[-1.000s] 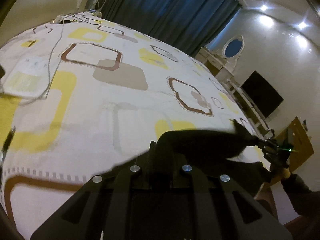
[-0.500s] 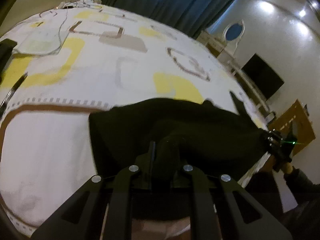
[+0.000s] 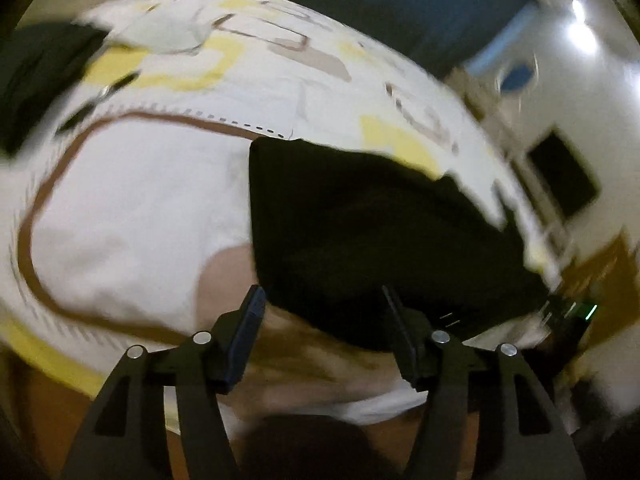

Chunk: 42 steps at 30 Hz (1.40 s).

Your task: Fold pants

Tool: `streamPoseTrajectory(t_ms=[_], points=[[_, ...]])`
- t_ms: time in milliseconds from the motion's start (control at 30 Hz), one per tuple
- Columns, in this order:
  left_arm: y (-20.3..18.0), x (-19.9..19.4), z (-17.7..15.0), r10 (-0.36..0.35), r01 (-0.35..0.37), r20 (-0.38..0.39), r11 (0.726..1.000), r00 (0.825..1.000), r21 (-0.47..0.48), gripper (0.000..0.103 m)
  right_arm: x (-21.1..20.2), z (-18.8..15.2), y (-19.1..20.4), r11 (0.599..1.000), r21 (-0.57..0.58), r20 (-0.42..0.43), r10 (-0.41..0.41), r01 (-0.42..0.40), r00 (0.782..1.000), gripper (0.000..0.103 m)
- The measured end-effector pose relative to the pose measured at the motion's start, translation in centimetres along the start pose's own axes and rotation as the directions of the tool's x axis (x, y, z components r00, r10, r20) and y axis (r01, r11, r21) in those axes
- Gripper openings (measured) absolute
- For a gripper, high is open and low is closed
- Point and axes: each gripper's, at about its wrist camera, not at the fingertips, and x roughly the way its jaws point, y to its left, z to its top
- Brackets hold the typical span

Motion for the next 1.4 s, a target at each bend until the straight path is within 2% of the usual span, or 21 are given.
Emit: streamPoseTrajectory(t_ms=[67,133,167,200,300,333,367,467,533,600,767,800,900,967,1033,1100,1167,1233,1300,1367,1400], points=[[0.0,-0.5,-0.7,-0.054,0.058,0.035,0.989,0.998,-0.133,0.068,-0.7,-0.4,-0.8,0.988,0.142,0.005,0.066,-0.066,0.998,0.053],[-0.1,-0.8,-1.5,-0.114,0.133,0.087,0.960,0.990,-0.246,0.068,-1.3,-0.9,-1.9,0.941,0.305,0.026,0.145,-0.146,0.989,0.054],[-0.1,-0.8,-1.8,-0.134,0.163,0.115,0.942,0.984,-0.293,0.068,-1.4,-1.3,-2.4,0.902,0.385,0.045,0.191,-0.194,0.981,0.054],[0.0,-0.6,-2.4,-0.163,0.209,0.150,0.904,0.975,-0.372,0.068,-1.4,-1.8,-3.1,0.838,0.484,0.071,0.249,-0.252,0.966,0.054],[0.4,0.6,-3.3,-0.217,0.290,0.198,0.804,0.956,-0.519,0.068,-1.1,-2.5,-3.7,0.725,0.610,0.105,0.326,-0.320,0.939,0.054],[0.4,1.0,-3.6,-0.218,0.299,0.208,0.777,0.953,-0.554,0.068,-1.0,-2.5,-3.6,0.712,0.620,0.110,0.338,-0.330,0.935,0.054],[0.3,1.5,-3.7,-0.206,0.292,0.211,0.766,0.956,-0.572,0.068,-1.0,-2.4,-3.5,0.711,0.619,0.111,0.341,-0.334,0.933,0.054],[-0.2,2.0,-3.3,-0.126,0.235,0.223,0.779,0.967,-0.582,0.068,-0.9,-2.1,-3.1,0.699,0.623,0.120,0.359,-0.352,0.926,0.054],[-0.4,2.4,-2.7,-0.087,0.207,0.227,0.786,0.970,-0.583,0.068,-0.4,-2.2,-3.2,0.647,0.661,0.141,0.391,-0.380,0.910,0.054],[-0.8,2.7,-2.0,-0.043,0.168,0.223,0.798,0.974,-0.578,0.068,0.3,-2.6,-3.6,0.576,0.712,0.157,0.427,-0.401,0.891,0.054],[-1.4,3.1,-1.5,0.028,0.098,0.212,0.822,0.977,-0.561,0.065,3.2,-4.7,-4.0,0.260,0.857,0.257,0.535,-0.446,0.805,0.054],[-1.4,3.2,-1.5,0.036,0.090,0.209,0.822,0.977,-0.562,0.064,3.8,-4.9,-3.9,0.217,0.871,0.268,0.545,-0.442,0.795,0.054],[-0.9,3.6,-1.7,0.041,0.083,0.204,0.822,0.978,-0.564,0.054,4.8,-5.0,-3.5,0.151,0.884,0.295,0.555,-0.443,0.778,0.054],[-0.4,3.5,-2.1,0.044,0.080,0.200,0.818,0.979,-0.570,0.043,5.5,-4.8,-3.1,0.084,0.885,0.338,0.561,-0.458,0.756,0.054],[0.1,3.9,-2.3,0.048,0.072,0.188,0.810,0.981,-0.582,0.037,6.1,-4.5,-2.7,0.049,0.886,0.358,0.563,-0.462,0.745,0.054],[0.4,4.1,-2.5,0.042,0.076,0.185,0.805,0.982,-0.588,0.036,6.9,-3.9,-2.2,0.061,0.891,0.341,0.562,-0.450,0.753,0.054],[0.5,4.1,-2.6,0.041,0.076,0.184,0.805,0.982,-0.588,0.035,7.3,-3.5,-1.9,0.077,0.895,0.327,0.556,-0.439,0.764,0.045],[0.6,4.3,-2.5,0.044,0.072,0.180,0.807,0.983,-0.586,0.032,7.5,-3.2,-1.9,0.099,0.901,0.304,0.549,-0.422,0.779,0.007],[0.7,4.3,-2.4,0.047,0.065,0.176,0.809,0.983,-0.584,0.026,7.7,-3.1,-1.7,0.119,0.903,0.288,0.546,-0.413,0.787,0.008],[0.7,4.3,-2.3,0.051,0.062,0.175,0.809,0.983,-0.584,0.015,7.2,-3.1,-1.5,0.132,0.899,0.291,0.533,-0.417,0.795,0.008],[0.7,4.2,-2.4,0.043,0.074,0.183,0.808,0.982,-0.584,0.013,6.9,-3.0,-1.5,0.141,0.894,0.297,0.527,-0.426,0.797,0.008]])
